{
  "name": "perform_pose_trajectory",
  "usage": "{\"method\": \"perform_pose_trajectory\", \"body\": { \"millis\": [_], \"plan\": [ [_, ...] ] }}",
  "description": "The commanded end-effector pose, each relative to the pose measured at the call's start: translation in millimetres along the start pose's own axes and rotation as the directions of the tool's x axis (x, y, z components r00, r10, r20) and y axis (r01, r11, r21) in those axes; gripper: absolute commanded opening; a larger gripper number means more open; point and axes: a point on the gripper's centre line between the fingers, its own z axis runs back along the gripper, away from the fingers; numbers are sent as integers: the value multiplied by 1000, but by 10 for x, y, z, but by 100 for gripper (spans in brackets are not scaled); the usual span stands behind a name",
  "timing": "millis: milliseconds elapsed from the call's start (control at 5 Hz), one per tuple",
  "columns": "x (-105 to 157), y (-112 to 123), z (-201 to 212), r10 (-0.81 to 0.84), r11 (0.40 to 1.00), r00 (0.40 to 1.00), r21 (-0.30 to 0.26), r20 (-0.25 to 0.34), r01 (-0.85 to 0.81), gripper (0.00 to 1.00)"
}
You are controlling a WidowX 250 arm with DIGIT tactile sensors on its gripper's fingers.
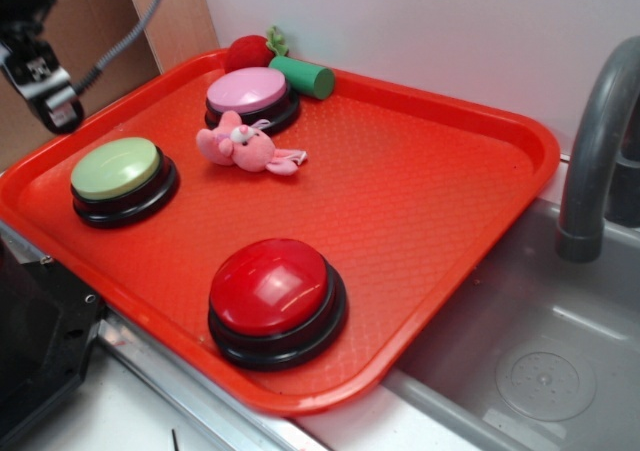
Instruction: Push the green button.
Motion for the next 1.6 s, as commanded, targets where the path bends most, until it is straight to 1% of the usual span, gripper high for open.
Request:
{"method": "perform_pose_trajectory", "body": {
  "millis": [0,400,800,1000,1400],
  "plan": [
    [155,-21,-310,-87,996,995,-6,46,87,100],
    [203,-84,-488,-109,994,994,-4,13,109,100],
    [202,-88,-448,-108,994,994,5,-6,108,100],
    [199,-108,-332,-108,994,994,28,-14,108,100],
    [190,-103,-141,-113,992,993,63,15,112,100]
  ]
}}
